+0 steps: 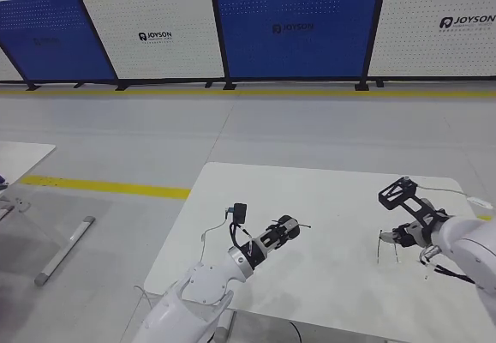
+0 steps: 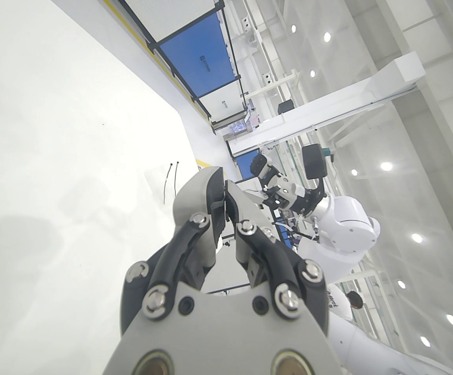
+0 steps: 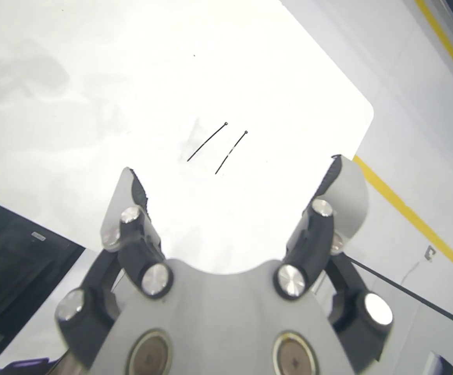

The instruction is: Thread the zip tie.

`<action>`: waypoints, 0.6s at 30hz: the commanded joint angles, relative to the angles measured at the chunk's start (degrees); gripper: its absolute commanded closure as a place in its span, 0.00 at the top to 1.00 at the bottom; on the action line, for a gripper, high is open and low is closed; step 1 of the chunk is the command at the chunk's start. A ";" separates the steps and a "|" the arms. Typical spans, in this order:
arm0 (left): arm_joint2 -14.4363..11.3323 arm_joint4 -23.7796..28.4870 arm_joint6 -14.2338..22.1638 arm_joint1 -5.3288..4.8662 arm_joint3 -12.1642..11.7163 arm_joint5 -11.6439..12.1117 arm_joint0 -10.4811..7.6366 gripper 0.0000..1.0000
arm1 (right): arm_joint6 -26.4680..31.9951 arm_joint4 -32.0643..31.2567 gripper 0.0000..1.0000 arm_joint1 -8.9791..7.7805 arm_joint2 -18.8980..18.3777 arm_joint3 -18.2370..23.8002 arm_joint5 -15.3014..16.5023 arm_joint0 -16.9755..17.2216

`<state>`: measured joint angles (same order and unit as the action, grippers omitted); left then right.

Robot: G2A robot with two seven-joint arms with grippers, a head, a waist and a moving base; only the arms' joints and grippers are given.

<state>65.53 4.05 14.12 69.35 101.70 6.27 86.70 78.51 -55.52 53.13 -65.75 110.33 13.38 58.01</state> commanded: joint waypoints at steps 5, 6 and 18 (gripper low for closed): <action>0.00 0.00 0.00 0.00 0.00 0.00 0.00 0.00 | 1.13 0.63 1.00 -0.38 3.23 -2.70 6.11 -3.87; 0.00 0.00 0.00 0.00 0.00 0.00 0.00 0.00 | 1.13 1.91 1.00 -0.47 4.28 -4.25 6.11 -5.16; 0.00 0.00 0.00 0.00 0.00 0.00 0.00 0.00 | 1.13 4.05 1.00 -0.84 8.15 -10.51 5.96 -9.07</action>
<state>65.53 4.05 14.12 69.35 101.70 6.27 86.70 79.64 -51.48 52.29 -57.60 99.82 19.33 48.95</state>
